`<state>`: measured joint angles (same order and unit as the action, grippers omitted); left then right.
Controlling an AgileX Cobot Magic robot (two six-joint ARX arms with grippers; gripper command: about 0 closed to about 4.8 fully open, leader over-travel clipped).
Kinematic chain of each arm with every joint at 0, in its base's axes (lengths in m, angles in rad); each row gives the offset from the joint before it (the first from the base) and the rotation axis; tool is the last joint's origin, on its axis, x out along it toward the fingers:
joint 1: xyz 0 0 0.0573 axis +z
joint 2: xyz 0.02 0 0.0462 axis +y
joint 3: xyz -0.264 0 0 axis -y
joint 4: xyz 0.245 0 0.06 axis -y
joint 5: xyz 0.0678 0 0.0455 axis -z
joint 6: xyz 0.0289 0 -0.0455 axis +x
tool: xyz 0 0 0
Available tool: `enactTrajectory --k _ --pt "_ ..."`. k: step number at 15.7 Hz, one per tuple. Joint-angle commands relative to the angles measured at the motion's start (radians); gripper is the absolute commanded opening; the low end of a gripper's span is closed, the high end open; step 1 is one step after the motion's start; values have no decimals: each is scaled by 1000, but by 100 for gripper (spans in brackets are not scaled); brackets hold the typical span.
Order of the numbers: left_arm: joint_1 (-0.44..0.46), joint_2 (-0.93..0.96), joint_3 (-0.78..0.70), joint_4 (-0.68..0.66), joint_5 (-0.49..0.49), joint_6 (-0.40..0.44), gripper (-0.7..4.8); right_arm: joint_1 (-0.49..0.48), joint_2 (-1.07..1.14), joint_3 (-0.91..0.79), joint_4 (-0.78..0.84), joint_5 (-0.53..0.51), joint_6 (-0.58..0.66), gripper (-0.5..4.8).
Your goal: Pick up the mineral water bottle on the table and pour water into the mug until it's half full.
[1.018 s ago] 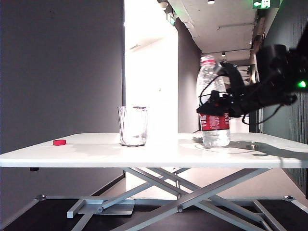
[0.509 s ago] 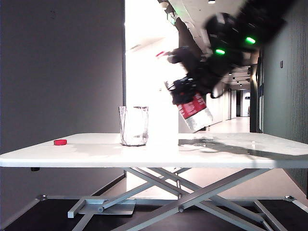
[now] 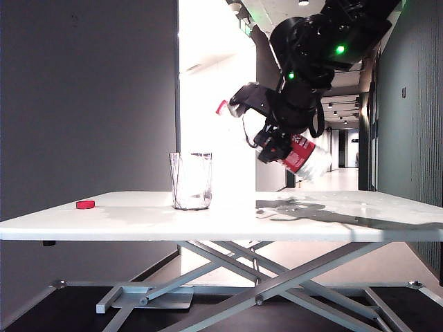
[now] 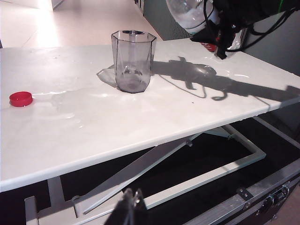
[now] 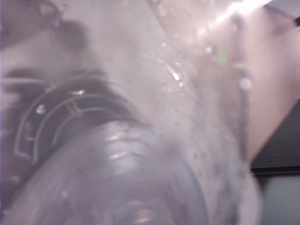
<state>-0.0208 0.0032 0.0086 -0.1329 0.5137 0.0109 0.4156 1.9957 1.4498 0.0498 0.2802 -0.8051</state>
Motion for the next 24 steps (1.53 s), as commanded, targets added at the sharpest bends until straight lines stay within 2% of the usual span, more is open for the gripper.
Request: enactTrajectory --k 1,5,8,14,17,20,24 --pt "-1 0 2 -1 3 8 -5 10 -14 11 58 60 -115 198" --pt "-1 0 2 -2 3 8 -5 33 6 11 89 137 -283 198" --pt "-1 0 2 -2 3 8 -5 43 11 11 92 149 -311 198" --pt "0 1 2 -5 4 8 -5 58 56 24 168 222 -451 198" --pt "0 1 2 -8 3 8 -5 61 117 110 160 303 -483 198" --pt "-1 1 2 -8 3 8 -5 61 117 111 210 313 -586 198" --pt "-1 0 2 -8 3 8 -5 61 117 111 227 331 -613 198"
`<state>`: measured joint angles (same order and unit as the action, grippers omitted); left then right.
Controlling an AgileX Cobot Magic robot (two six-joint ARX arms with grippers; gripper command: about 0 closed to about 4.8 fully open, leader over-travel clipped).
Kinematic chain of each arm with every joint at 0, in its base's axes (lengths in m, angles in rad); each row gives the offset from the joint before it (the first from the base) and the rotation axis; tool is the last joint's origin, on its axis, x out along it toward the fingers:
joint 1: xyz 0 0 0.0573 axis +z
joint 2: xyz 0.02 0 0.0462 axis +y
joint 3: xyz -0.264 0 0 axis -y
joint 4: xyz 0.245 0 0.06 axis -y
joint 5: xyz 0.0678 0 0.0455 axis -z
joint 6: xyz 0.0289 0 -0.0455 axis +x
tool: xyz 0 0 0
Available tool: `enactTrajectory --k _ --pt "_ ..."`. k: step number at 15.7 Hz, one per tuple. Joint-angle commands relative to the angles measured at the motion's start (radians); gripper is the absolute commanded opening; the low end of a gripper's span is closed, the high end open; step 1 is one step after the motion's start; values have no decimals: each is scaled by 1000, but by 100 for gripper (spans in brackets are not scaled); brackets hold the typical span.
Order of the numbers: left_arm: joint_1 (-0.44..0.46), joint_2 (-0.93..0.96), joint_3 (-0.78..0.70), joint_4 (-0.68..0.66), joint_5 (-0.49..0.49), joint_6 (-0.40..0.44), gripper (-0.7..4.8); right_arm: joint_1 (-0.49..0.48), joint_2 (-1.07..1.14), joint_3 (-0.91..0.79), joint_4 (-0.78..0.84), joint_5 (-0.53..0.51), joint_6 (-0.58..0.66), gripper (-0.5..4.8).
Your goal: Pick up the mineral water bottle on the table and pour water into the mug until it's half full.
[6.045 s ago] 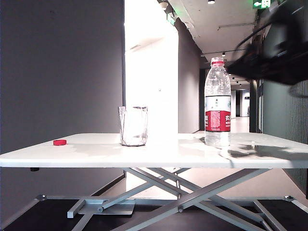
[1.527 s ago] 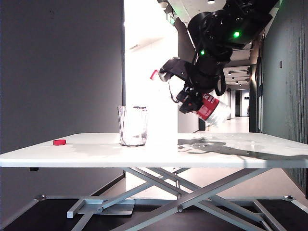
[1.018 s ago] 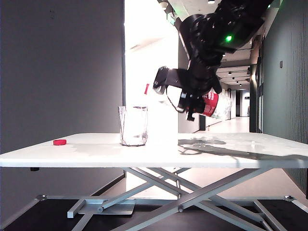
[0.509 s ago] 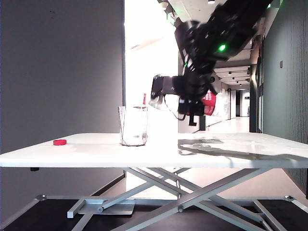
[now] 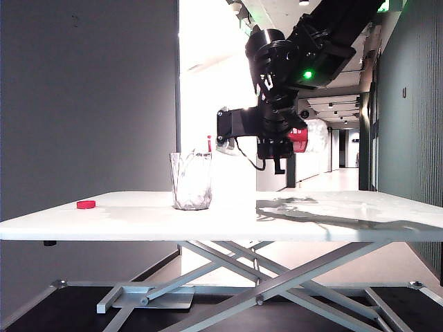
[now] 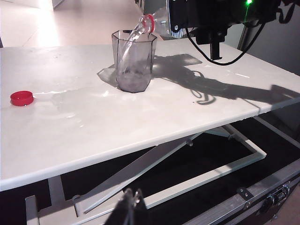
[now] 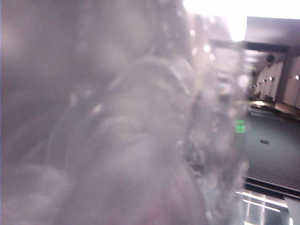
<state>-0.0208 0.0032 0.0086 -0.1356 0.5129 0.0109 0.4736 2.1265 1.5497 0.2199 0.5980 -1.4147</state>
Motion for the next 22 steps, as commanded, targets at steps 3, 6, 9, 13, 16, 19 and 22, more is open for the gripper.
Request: enactTrajectory --k 3,6,9,13,16,19,22 --pt "0 0 2 -5 4 8 -5 3 -14 11 77 32 -27 198" --pt "0 1 2 -5 4 8 -5 3 -14 11 77 36 -27 198" --pt "0 1 2 -5 4 12 -5 3 -14 11 77 34 -27 198" --pt "0 0 2 -6 3 16 -5 3 -14 11 74 28 -26 198" --pt "0 0 2 -6 3 19 -5 3 -26 11 35 -36 120 198" --pt "-1 0 2 -6 3 19 -5 3 -63 10 -53 -142 381 198" --pt "-1 0 2 -5 4 19 -5 -1 -72 8 -123 -265 669 198"
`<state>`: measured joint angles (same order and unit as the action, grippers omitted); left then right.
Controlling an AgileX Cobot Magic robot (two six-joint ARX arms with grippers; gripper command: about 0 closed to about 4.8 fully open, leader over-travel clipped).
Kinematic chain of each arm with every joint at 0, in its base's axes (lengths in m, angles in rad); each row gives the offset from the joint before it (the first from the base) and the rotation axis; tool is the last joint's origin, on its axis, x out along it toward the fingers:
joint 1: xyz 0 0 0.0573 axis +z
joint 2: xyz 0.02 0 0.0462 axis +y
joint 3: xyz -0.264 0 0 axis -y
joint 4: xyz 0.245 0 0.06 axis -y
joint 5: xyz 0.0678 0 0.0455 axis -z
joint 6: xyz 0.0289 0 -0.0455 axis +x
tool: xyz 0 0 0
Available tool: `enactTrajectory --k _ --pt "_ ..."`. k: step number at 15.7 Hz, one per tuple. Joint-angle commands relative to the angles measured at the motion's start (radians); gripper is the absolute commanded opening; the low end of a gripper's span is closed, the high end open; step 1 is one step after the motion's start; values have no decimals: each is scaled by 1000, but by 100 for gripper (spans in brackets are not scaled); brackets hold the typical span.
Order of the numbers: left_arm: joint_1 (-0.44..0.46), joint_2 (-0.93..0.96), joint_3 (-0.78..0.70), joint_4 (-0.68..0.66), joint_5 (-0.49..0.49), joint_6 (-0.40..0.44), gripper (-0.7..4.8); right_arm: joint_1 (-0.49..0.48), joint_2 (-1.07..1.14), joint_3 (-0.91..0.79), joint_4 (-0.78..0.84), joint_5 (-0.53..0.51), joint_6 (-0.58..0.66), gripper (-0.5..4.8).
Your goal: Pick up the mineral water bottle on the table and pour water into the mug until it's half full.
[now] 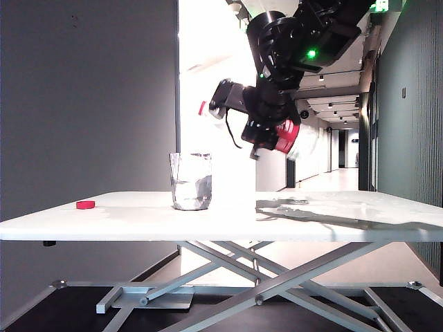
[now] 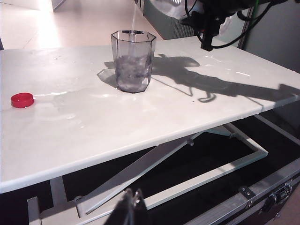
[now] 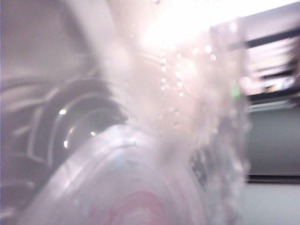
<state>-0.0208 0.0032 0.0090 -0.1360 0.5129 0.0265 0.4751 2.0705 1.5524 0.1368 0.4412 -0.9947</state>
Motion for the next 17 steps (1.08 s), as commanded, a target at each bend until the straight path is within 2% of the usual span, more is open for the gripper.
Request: enactTrajectory --k 1,3,5,7,8,10,13,15,16,17 --pt "-1 0 1 -5 4 3 -5 -5 -16 6 -42 -163 366 198" --pt "0 0 1 -5 3 4 -5 -18 -8 6 -2 -304 546 196" --pt "-1 0 1 -5 4 3 -5 -43 6 3 52 -407 652 160" --pt "0 1 1 -5 4 3 -5 -91 22 -9 122 -497 784 160" --pt "0 0 1 -5 4 4 -5 -105 31 -18 158 -522 813 161" --pt "-1 0 1 -5 4 27 -5 -171 46 -74 294 -655 881 161" --pt "0 0 1 -5 4 27 -5 -222 70 -133 412 -784 902 161" --pt "0 1 1 -5 4 30 -5 -237 84 -171 484 -821 914 162" --pt "0 0 1 -5 4 34 -5 -244 93 -202 536 -842 916 184" --pt "0 1 1 -5 4 43 -5 -246 96 -217 554 -848 916 231"
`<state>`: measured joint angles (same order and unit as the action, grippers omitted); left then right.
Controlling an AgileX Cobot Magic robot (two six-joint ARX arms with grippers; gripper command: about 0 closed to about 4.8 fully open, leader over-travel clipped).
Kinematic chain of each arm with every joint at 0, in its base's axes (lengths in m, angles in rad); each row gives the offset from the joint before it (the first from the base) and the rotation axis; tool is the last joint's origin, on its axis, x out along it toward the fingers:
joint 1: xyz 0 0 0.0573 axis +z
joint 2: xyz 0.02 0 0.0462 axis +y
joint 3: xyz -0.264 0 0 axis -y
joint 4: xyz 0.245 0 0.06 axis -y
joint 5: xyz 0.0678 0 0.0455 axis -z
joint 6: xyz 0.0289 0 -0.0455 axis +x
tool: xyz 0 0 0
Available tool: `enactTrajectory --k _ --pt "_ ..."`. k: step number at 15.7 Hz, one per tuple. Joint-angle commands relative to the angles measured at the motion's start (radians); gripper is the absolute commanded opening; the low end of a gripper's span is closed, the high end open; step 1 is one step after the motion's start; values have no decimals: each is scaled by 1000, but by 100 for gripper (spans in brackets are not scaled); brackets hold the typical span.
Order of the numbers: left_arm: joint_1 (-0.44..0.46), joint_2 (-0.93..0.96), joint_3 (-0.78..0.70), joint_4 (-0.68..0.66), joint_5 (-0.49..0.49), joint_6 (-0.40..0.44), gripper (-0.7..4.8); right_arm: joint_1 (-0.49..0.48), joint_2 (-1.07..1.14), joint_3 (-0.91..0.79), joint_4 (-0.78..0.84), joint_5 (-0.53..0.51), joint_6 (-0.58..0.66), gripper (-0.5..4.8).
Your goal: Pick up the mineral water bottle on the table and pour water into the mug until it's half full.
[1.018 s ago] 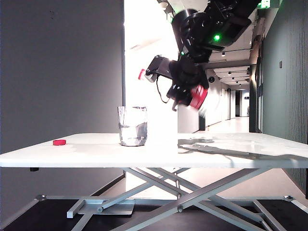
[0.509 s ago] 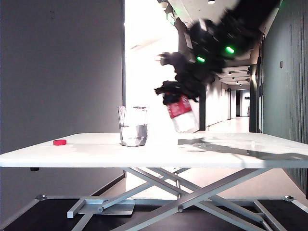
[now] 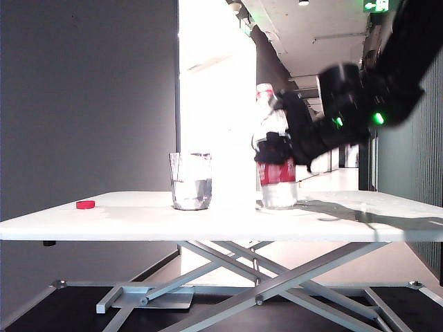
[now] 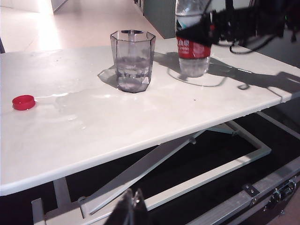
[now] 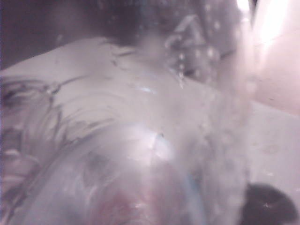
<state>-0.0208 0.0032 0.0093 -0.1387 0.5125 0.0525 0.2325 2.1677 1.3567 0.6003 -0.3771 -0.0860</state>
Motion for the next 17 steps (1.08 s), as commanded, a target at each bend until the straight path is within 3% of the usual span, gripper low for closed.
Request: enactTrajectory --k 1,2,5,8,13,17 --pt "0 1 1 -3 5 23 -5 -3 -1 -35 94 -30 6 258" --pt "0 0 1 -3 5 23 -5 -3 -1 -51 102 -38 6 277" --pt "-1 1 1 -3 5 23 -5 -3 -1 -72 112 -74 3 479" --pt "-1 1 1 -3 5 23 -5 -8 -1 -72 112 -82 3 479" --pt "0 1 1 -3 5 23 -5 -21 -4 -73 38 -200 -2 479" --pt "-1 1 1 -3 6 26 -5 -52 -32 -87 -6 -235 -30 479"
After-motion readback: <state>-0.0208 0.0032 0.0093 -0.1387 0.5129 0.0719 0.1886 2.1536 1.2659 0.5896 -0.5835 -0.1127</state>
